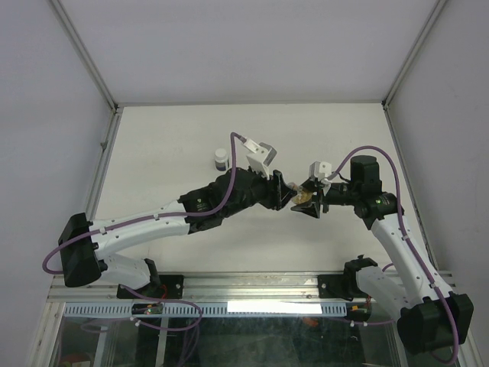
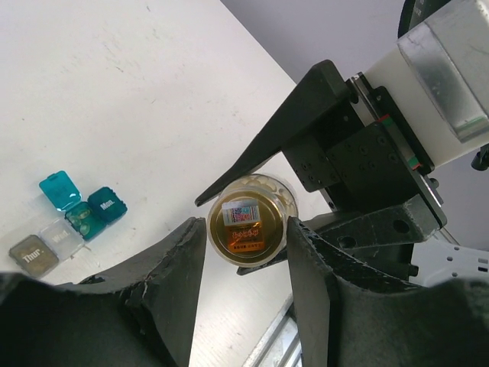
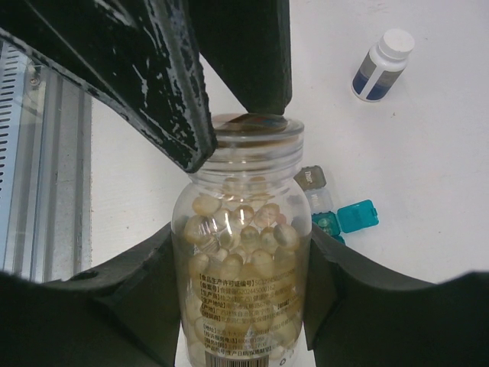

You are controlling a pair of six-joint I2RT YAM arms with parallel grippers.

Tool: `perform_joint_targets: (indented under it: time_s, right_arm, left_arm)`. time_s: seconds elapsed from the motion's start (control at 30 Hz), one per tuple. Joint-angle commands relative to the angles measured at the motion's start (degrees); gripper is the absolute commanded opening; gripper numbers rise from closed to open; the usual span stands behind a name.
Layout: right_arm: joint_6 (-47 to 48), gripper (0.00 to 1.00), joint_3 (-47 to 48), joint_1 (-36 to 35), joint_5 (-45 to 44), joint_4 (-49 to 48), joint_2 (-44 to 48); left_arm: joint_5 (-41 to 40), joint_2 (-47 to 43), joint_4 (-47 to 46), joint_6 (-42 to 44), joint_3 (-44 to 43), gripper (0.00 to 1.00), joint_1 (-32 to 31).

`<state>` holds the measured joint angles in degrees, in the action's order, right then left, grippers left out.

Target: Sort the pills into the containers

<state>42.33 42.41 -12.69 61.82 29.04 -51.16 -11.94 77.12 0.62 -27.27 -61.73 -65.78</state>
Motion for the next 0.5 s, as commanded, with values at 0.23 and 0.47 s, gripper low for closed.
perform_joint_targets:
  time_s: [0.23,0.47]
  right_arm:
    - [0.13,0.00,2.50,-0.32,1.96,-2.31,0.73]
    - [0.37,0.00,2.42,-0.27,2.51,-2.14,1.03]
  left_arm:
    - [8.23,1.51,-2.12,0.87,-1.34,0.41,2.55]
    - [17.37,2.55,-2.89,3.94,-1.32,0.34,5.09]
